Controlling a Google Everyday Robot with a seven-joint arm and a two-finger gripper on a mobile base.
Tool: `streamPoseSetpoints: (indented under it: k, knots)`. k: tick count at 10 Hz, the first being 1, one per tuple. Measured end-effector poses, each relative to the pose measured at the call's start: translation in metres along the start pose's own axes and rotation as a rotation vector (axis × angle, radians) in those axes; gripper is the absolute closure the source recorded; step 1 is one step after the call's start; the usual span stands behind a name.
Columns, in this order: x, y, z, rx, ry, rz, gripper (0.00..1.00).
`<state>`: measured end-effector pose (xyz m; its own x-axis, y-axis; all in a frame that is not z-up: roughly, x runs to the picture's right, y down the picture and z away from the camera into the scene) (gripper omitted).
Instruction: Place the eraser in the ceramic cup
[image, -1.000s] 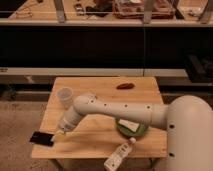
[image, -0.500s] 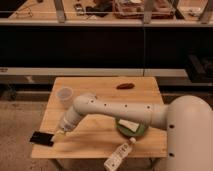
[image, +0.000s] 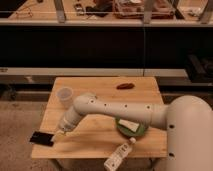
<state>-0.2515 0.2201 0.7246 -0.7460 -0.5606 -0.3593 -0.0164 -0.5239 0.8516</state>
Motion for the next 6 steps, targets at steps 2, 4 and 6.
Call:
streamPoseSetpoints:
  k: [2, 4, 6]
  knots:
    - [0.0, 0.0, 0.0, 0.0, 0.0, 0.0, 0.55]
    - [0.0, 0.0, 0.0, 0.0, 0.0, 0.0, 0.55]
    - [-0.0004, 0.0014, -0.0007, -0.01, -0.006, -0.002, 0.55]
